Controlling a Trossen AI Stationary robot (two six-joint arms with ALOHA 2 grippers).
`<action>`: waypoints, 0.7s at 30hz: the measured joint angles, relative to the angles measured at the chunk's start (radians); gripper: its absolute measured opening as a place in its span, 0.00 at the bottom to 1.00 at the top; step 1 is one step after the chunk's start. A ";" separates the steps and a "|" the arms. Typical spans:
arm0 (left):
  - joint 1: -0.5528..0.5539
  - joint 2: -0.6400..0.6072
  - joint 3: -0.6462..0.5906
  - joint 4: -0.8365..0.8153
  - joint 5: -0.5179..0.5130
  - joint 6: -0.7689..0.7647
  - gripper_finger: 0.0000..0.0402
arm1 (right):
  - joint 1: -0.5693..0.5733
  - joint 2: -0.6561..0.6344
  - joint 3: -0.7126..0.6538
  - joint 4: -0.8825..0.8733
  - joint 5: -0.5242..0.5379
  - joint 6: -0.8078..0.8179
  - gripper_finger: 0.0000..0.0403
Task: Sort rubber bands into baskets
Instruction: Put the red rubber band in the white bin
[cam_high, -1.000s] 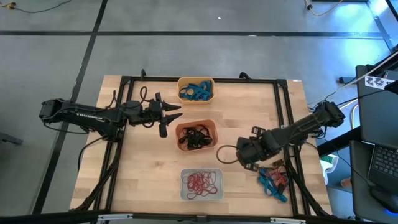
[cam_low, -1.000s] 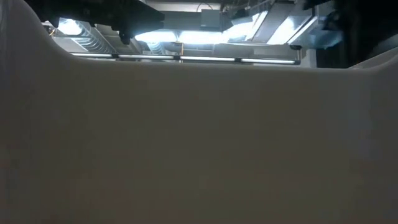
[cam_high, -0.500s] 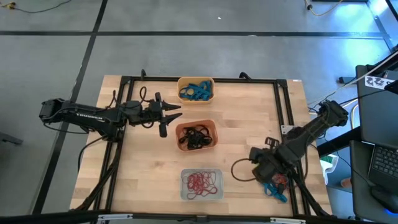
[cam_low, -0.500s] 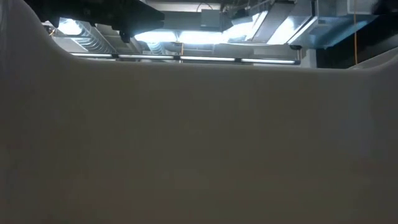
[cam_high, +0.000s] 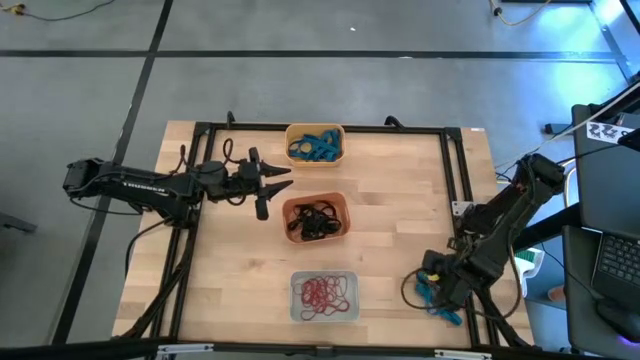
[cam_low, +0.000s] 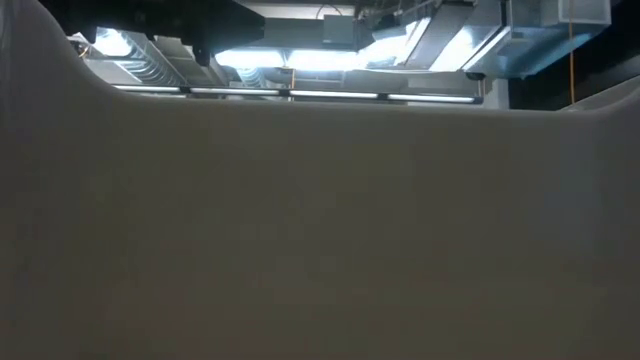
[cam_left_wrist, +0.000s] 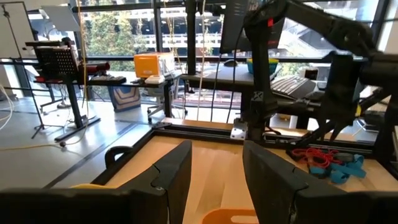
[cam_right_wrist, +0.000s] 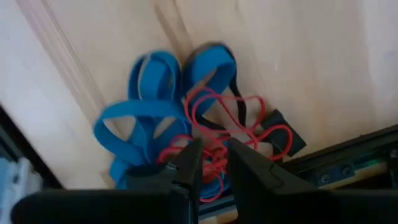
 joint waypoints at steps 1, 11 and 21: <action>0.000 0.000 0.000 0.004 0.000 0.000 0.35 | 0.013 0.001 -0.014 0.012 -0.001 0.001 0.18; 0.000 0.000 0.000 0.014 0.000 0.000 0.35 | 0.027 0.013 -0.092 0.149 0.025 -0.045 0.18; 0.000 0.000 0.000 0.014 0.000 0.007 0.35 | 0.028 0.014 -0.177 0.255 -0.028 -0.059 0.18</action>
